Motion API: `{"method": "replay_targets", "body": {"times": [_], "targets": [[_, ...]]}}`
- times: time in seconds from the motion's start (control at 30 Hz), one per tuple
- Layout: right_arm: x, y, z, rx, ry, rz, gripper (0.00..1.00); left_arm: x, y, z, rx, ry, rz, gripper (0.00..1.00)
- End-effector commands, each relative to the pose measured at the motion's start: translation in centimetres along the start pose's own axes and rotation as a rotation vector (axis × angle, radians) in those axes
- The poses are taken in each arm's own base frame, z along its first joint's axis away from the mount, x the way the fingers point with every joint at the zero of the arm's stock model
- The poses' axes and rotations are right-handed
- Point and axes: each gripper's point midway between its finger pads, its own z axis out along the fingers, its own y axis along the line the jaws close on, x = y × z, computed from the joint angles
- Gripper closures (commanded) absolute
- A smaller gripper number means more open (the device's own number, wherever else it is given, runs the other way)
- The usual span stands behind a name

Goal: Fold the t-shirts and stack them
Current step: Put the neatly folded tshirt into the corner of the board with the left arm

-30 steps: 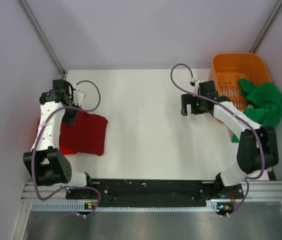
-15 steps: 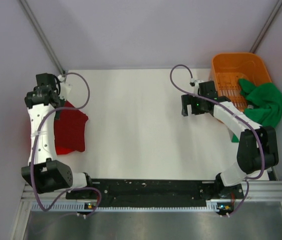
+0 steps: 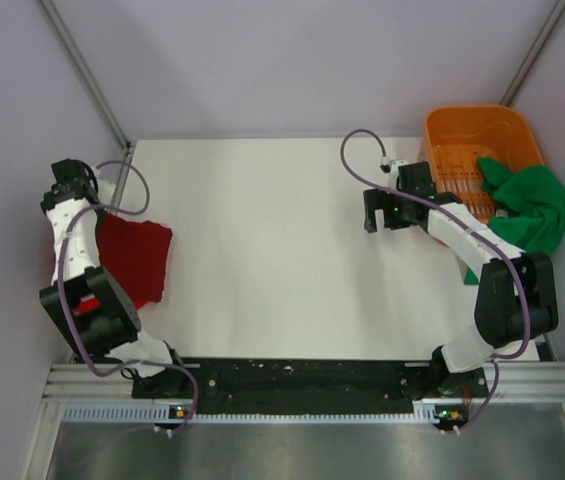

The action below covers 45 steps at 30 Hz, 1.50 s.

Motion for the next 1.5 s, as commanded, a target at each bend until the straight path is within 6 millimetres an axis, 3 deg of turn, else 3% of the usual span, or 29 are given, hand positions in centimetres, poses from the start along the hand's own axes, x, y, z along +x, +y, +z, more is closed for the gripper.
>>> {"method": "replay_targets", "body": {"times": [0.0, 0.03, 0.07, 0.23, 0.37, 0.53, 0.57, 0.6, 0.8, 0.9, 1.0, 1.2, 1.37, 1.47], "targets": [[-1.3, 0.1, -1.4, 0.006, -0.059, -0.026, 0.01, 0.4, 5.1, 3.7, -0.183, 0.047, -0.100, 0.70], [-1.4, 0.1, -1.5, 0.007, -0.064, -0.028, 0.01, 0.7, 5.6, 4.2, -0.209, 0.059, -0.107, 0.61], [-1.5, 0.1, -1.5, 0.005, -0.064, -0.028, 0.01, 0.8, 5.8, 4.7, -0.230, 0.066, -0.106, 0.16], [-1.7, 0.2, -1.6, 0.001, -0.066, -0.028, 0.01, -0.6, 5.8, 3.4, -0.232, -0.003, -0.120, 0.16], [-1.5, 0.1, -1.7, 0.003, -0.064, -0.027, 0.01, -2.9, 2.4, 1.6, -0.150, -0.095, -0.067, 0.15], [-1.6, 0.2, -1.9, 0.000, -0.069, -0.025, 0.01, -6.3, -6.5, -1.2, 0.070, -0.220, 0.078, 0.10], [-1.7, 0.3, -2.0, 0.000, -0.076, -0.026, 0.01, -7.2, -8.5, -2.0, 0.112, -0.256, 0.120, 0.02], [-1.7, 0.2, -2.0, 0.002, -0.077, -0.026, 0.01, -7.9, -10.3, -2.7, 0.144, -0.290, 0.153, 0.01], [-2.0, 0.5, -2.3, -0.009, -0.113, -0.027, 0.01, -13.0, -21.6, -8.5, 0.399, -0.563, 0.327, 0.01], [-2.7, 0.4, -2.9, -0.006, -0.178, -0.032, 0.01, -14.3, -25.5, -9.9, 0.474, -0.699, 0.378, 0.01], [-4.0, 0.1, -3.9, 0.014, -0.306, -0.043, 0.01, -15.7, -26.7, -9.8, 0.483, -0.810, 0.333, 0.01], [-4.2, -1.7, -5.2, 0.106, -0.515, -0.091, 0.01, -17.6, -27.7, -8.3, 0.450, -0.990, 0.111, 0.01], [-3.8, -3.4, -6.3, 0.192, -0.656, -0.115, 0.01, -16.4, -29.9, -6.4, 0.503, -1.048, -0.007, 0.01], [-3.6, -4.1, -6.3, 0.226, -0.735, -0.126, 0.01, -15.5, -31.1, -5.0, 0.505, -1.079, 0.017, 0.01]]}}
